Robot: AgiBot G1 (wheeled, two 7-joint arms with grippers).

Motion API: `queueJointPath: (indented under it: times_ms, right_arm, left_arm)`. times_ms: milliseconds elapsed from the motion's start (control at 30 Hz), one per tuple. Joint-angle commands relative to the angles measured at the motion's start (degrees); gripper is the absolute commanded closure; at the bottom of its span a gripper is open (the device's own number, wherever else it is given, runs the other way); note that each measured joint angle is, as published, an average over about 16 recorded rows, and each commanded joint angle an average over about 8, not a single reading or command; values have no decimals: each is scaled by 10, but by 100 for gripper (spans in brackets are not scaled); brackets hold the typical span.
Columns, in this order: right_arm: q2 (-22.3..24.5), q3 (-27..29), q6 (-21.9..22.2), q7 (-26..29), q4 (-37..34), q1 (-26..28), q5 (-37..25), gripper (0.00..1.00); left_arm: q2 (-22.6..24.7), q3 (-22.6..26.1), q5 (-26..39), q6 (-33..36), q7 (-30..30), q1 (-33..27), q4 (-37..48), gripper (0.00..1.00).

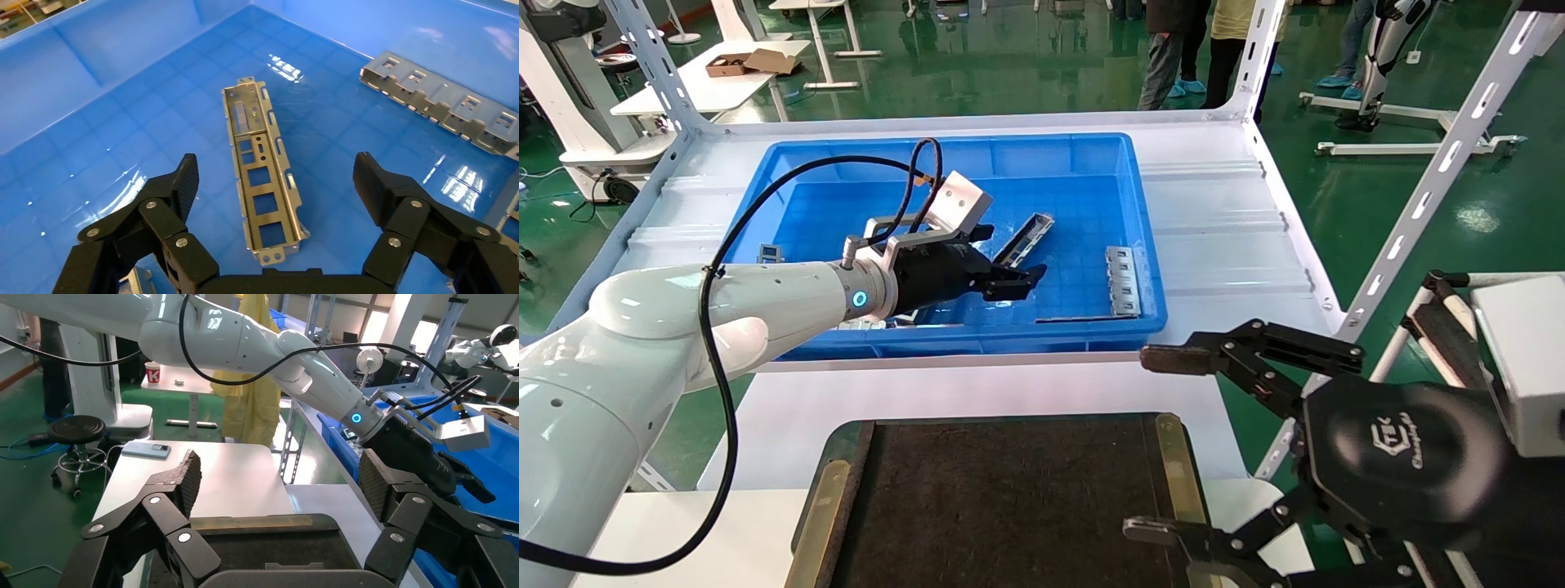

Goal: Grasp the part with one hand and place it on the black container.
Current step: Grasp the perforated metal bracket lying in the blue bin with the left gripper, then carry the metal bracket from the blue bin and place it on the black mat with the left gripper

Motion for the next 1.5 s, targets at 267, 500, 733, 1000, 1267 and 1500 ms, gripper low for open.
queueJointPath:
  times_ms: [267,500,733,1000,1267,1500]
  right_arm:
    - [0,0,0,0,0,0,0,100]
    - [0,0,0,0,0,0,0,100]
    - [0,0,0,0,0,0,0,100]
    - [0,-1,0,0,0,0,0,100]
    - [0,-1,0,0,0,0,1,100]
    - [0,-1,0,0,0,0,1,100]
  left_arm:
    - [-2,28,-16,-12,-19,4,-6,100]
    - [-4,41,-31,-9,-23,5,-5,100]
    - [-6,50,-44,-3,-24,3,-2,100]
    - [-6,58,-56,0,-26,0,2,100]
    - [-12,57,-74,13,-13,-12,0,100]
    - [-29,38,-106,61,26,-38,0,100]
